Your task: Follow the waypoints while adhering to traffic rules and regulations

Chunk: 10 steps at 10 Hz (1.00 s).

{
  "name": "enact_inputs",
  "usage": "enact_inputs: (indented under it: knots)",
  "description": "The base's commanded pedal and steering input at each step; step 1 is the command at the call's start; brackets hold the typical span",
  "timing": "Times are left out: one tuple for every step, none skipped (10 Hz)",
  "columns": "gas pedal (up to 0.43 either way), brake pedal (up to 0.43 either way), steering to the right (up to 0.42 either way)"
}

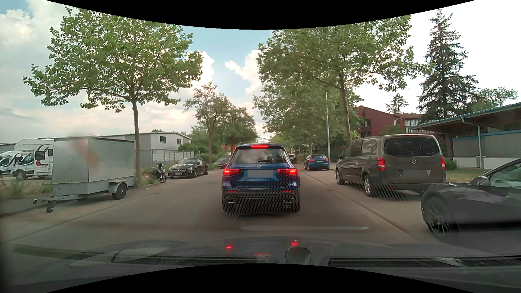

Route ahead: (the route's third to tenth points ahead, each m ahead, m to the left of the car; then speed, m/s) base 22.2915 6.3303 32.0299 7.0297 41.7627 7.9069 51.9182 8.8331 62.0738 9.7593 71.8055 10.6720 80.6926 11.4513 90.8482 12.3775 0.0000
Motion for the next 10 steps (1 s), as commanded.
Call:
enact_inputs:
  knots:
    - [0.000,0.189,0.009]
    - [0.000,0.183,0.009]
    - [0.000,0.183,0.009]
    - [0.000,0.183,0.009]
    - [0.000,0.183,0.009]
    - [0.000,0.189,0.009]
    - [0.000,0.183,0.009]
    - [0.000,0.183,0.009]
    - [0.000,0.183,0.009]
    - [0.000,0.183,0.009]
